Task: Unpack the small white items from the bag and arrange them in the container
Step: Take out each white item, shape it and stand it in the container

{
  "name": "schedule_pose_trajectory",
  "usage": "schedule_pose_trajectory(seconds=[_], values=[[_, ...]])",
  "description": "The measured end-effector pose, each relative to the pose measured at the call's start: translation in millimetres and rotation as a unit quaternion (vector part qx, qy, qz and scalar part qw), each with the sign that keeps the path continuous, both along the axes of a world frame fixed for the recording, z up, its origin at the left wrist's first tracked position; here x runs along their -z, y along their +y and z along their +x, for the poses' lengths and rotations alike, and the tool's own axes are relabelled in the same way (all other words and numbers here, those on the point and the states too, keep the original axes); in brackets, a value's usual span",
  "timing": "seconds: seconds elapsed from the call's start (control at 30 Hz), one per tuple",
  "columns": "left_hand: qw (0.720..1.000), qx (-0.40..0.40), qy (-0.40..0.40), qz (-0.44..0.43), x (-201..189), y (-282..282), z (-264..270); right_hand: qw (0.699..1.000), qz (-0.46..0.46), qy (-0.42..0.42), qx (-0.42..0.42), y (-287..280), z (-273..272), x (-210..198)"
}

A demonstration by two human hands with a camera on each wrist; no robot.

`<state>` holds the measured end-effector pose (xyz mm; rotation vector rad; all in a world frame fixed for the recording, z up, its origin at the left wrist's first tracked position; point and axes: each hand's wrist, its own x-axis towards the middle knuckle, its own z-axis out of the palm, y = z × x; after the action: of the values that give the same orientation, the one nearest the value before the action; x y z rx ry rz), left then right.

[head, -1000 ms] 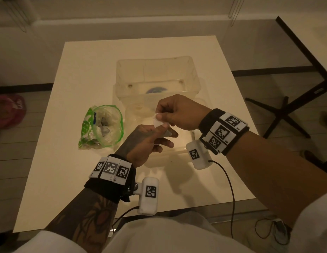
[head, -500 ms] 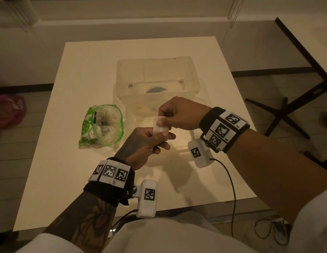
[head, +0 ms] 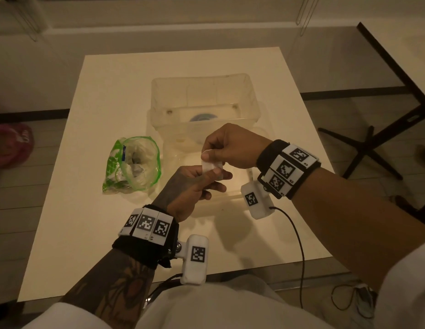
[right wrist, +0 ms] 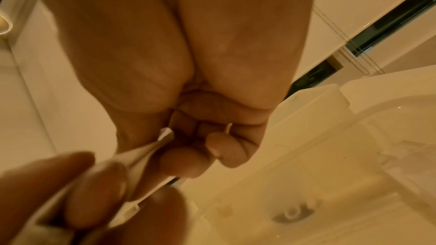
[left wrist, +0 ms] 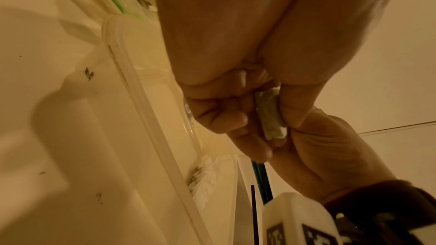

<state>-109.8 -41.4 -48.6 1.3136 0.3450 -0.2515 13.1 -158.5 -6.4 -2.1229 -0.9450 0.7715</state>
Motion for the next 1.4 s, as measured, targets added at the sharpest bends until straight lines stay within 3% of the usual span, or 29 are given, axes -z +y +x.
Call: schedule_pose_trajectory(seconds=[0.2, 0.37, 0.57, 0.87, 1.07, 1.4], values=[[1.0, -0.013, 0.015, -0.006, 1.9, 1.2, 1.3, 1.0, 0.007, -0.005, 0.017, 2.7, 1.1, 2.7], [0.999, -0.017, 0.015, -0.025, 6.0, 1.6, 0.8, 0.999, -0.038, -0.017, -0.01, 0.4, 4.1, -0.5], [0.992, -0.12, 0.023, 0.015, 13.9, -1.2, 2.5, 0.998, -0.048, -0.038, 0.002, 1.9, 8.5, -4.1], [0.994, -0.108, 0.023, 0.003, 16.2, 0.1, 0.6, 0.998, -0.059, -0.034, 0.012, 0.6, 10.9, -1.8], [0.986, -0.16, 0.039, -0.007, 17.3, -3.9, 5.1, 0.999, -0.04, -0.028, 0.021, -0.1, 10.7, -1.4], [0.986, -0.158, 0.048, 0.034, 16.4, -5.0, 4.4, 0.998, -0.047, -0.035, 0.025, -1.3, 12.5, -1.6]])
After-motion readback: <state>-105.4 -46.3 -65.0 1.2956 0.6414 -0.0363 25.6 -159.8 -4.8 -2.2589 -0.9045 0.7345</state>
